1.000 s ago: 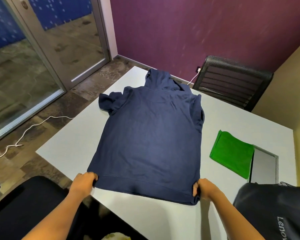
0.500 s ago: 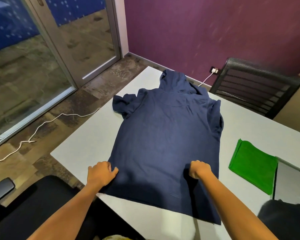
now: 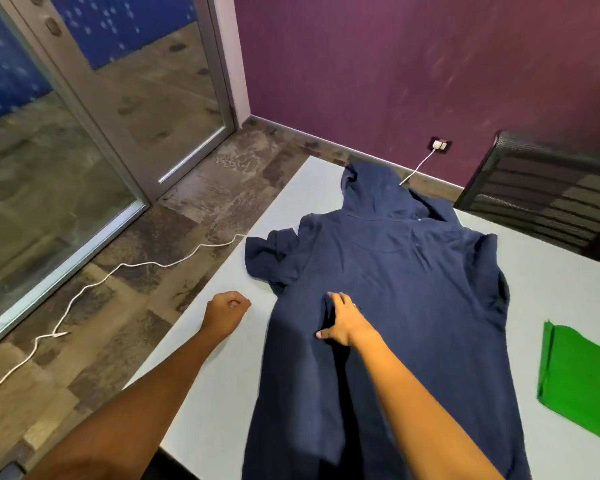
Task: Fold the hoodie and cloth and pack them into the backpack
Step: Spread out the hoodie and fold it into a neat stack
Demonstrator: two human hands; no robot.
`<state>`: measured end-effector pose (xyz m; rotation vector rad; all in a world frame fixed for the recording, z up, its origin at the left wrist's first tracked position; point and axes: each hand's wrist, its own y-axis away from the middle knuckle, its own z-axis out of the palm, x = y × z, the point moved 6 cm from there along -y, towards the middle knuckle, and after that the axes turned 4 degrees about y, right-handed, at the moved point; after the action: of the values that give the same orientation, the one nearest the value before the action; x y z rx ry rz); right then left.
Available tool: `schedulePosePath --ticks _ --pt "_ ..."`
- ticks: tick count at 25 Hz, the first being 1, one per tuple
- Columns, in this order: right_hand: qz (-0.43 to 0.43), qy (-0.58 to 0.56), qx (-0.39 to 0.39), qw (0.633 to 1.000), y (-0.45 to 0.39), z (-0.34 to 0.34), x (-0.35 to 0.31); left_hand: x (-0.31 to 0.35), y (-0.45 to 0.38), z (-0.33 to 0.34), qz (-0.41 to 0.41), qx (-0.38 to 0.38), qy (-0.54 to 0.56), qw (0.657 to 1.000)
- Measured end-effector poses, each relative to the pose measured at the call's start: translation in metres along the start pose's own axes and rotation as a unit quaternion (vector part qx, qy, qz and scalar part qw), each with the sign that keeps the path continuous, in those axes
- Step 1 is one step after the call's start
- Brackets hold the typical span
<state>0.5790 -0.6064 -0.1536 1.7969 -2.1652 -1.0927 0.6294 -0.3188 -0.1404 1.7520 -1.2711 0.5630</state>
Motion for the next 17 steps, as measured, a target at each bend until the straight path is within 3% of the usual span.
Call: schedulePosePath --ticks 5,8,13,15,17 --pt "0.081 0.087 -0.066 0.991 -0.016 0.034 -0.006 0.006 -0.068 0.004 -0.045 -0.008 0.045 0.998" --pt "0.094 0.079 -0.067 0.99 -0.018 0.041 0.0 0.004 -0.102 0.013 -0.111 0.004 0.103 0.988" --pt "0.101 0.048 -0.061 0.992 -0.017 0.037 -0.002 0.008 -0.136 0.04 -0.213 -0.033 0.358 0.909" --pt "0.1 0.032 -0.054 0.993 -0.016 0.037 0.001 0.018 -0.144 0.048 -0.23 -0.101 0.414 0.875" --pt "0.1 0.022 -0.048 0.994 -0.017 0.036 0.003 0.039 -0.143 0.051 -0.224 -0.161 0.421 0.864"
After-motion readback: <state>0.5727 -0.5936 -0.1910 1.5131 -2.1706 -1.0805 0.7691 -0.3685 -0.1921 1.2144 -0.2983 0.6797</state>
